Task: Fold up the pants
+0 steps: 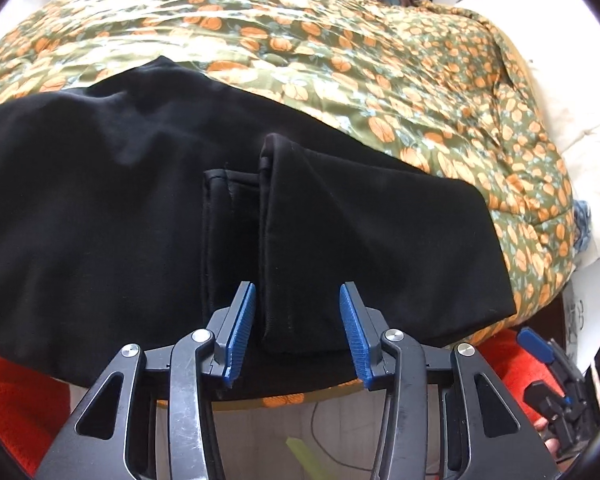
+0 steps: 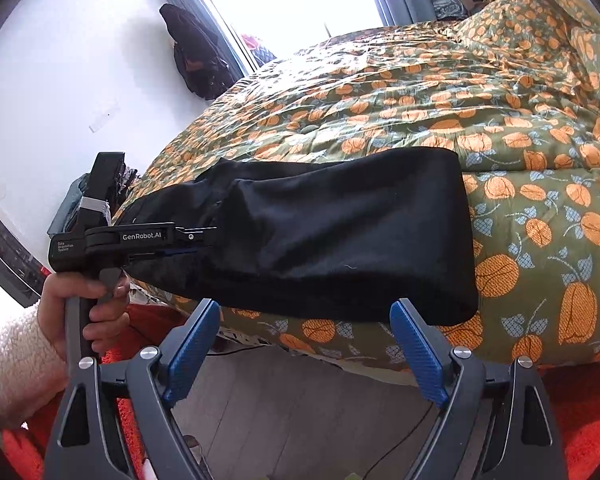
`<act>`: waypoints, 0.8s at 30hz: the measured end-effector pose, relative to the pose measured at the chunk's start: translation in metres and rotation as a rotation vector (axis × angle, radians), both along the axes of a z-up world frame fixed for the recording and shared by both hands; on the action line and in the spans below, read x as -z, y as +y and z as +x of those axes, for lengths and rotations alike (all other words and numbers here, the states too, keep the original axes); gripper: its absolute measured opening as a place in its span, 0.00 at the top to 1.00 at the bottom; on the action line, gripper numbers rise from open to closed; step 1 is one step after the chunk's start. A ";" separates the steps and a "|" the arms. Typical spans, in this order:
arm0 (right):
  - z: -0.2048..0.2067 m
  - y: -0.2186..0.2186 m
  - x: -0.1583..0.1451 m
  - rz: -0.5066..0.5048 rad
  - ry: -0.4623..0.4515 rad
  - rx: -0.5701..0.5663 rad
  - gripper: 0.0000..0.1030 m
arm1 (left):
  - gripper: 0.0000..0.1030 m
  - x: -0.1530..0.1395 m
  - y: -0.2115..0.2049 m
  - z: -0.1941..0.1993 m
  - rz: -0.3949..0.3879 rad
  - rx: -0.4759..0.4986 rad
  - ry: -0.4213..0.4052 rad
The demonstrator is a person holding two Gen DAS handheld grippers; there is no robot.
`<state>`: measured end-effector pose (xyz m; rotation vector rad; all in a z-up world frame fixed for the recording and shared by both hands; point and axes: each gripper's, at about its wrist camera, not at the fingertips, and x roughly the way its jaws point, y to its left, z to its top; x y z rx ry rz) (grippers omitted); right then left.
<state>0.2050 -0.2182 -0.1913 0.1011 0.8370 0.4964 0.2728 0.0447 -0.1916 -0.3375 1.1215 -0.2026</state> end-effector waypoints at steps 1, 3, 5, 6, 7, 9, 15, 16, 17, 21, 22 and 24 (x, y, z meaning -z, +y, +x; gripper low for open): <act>0.000 0.000 0.000 0.000 0.000 0.001 0.16 | 0.57 0.002 0.000 0.001 -0.001 0.002 0.008; 0.000 0.000 0.001 0.000 0.004 0.005 0.16 | 0.64 0.008 0.001 0.004 -0.004 -0.003 0.027; 0.001 -0.001 0.002 0.001 0.010 0.009 0.16 | 0.94 0.007 0.005 0.004 -0.010 -0.025 0.031; 0.002 -0.001 0.002 0.000 0.009 0.013 0.16 | 0.95 0.003 0.009 0.001 -0.031 -0.035 0.026; 0.001 -0.002 0.001 0.000 0.006 0.017 0.16 | 0.96 -0.004 0.012 -0.003 -0.043 -0.038 0.009; 0.001 -0.004 0.000 0.002 -0.002 0.021 0.16 | 0.96 -0.017 0.017 -0.012 -0.044 -0.031 -0.029; 0.007 -0.008 0.004 0.010 0.021 0.042 0.16 | 0.96 0.001 0.036 -0.025 -0.014 -0.063 0.003; 0.009 -0.009 0.005 0.017 0.031 0.043 0.16 | 0.96 0.009 0.037 -0.024 -0.019 -0.071 0.017; 0.011 -0.010 0.005 0.024 0.036 0.047 0.16 | 0.96 0.011 0.037 -0.024 -0.022 -0.078 0.016; 0.029 -0.028 -0.015 0.124 0.007 0.111 0.16 | 0.96 0.009 0.030 -0.024 0.005 -0.063 0.006; 0.034 -0.033 -0.019 0.155 0.001 0.117 0.16 | 0.96 0.009 0.028 -0.023 0.014 -0.058 0.005; 0.051 -0.038 -0.013 0.216 0.054 0.101 0.16 | 0.95 0.010 0.029 -0.023 0.009 -0.059 0.005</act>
